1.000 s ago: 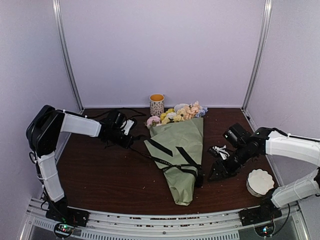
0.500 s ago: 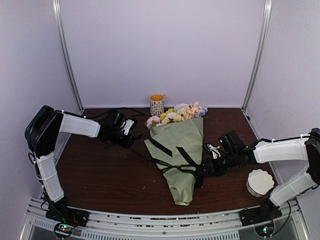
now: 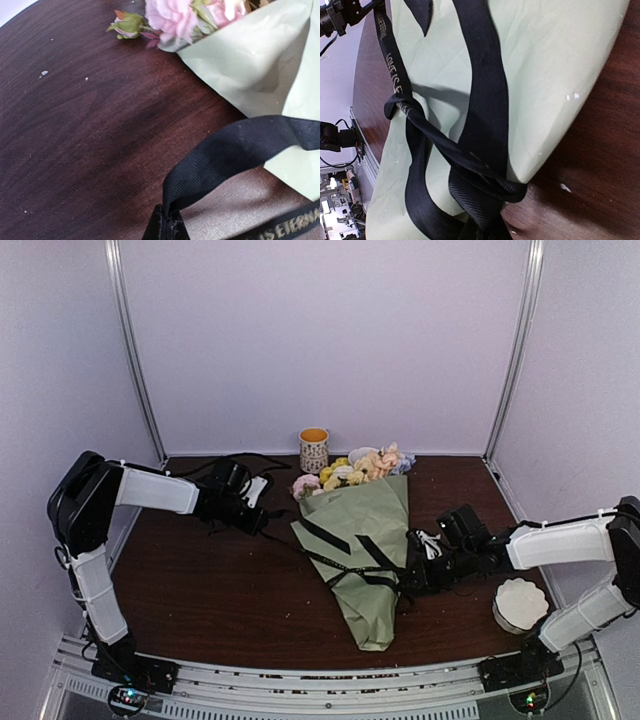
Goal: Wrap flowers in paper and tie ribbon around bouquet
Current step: Adjust the ribbon on the folded bouquet, then tie the ribbon around the folded bouquet.
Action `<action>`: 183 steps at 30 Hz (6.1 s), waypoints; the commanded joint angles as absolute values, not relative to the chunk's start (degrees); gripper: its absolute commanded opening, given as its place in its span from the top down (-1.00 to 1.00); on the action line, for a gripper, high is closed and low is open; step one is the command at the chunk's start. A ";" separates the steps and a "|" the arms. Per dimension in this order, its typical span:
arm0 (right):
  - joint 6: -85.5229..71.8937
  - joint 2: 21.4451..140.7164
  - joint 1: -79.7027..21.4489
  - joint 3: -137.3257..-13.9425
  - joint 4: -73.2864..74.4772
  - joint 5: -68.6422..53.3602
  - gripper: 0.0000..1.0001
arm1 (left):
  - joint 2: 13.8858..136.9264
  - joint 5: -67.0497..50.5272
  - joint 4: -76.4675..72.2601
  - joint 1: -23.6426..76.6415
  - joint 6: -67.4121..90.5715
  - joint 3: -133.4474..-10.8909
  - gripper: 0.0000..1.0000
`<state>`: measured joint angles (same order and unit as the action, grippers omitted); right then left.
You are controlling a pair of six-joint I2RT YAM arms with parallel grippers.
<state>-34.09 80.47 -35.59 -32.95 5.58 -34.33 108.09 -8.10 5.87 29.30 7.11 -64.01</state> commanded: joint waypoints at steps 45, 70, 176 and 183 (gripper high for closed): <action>-18.19 66.43 -50.80 -64.41 31.05 -9.23 1.00 | 106.39 -8.41 4.31 29.80 8.45 -62.68 1.00; -24.34 80.12 -34.19 -62.01 18.79 -4.42 1.00 | 93.55 -13.54 0.59 43.64 12.88 -46.14 0.75; -23.84 76.06 -28.74 -63.70 23.64 -20.19 1.00 | 114.47 -15.61 27.23 45.12 -8.26 -81.81 0.92; -24.21 74.48 -25.44 -61.12 19.75 -22.29 1.00 | 106.88 -19.24 22.26 41.63 -4.04 -74.02 1.00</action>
<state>-24.32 76.07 -26.44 -61.28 23.03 -20.82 112.25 -15.62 27.05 43.22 -7.07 -77.21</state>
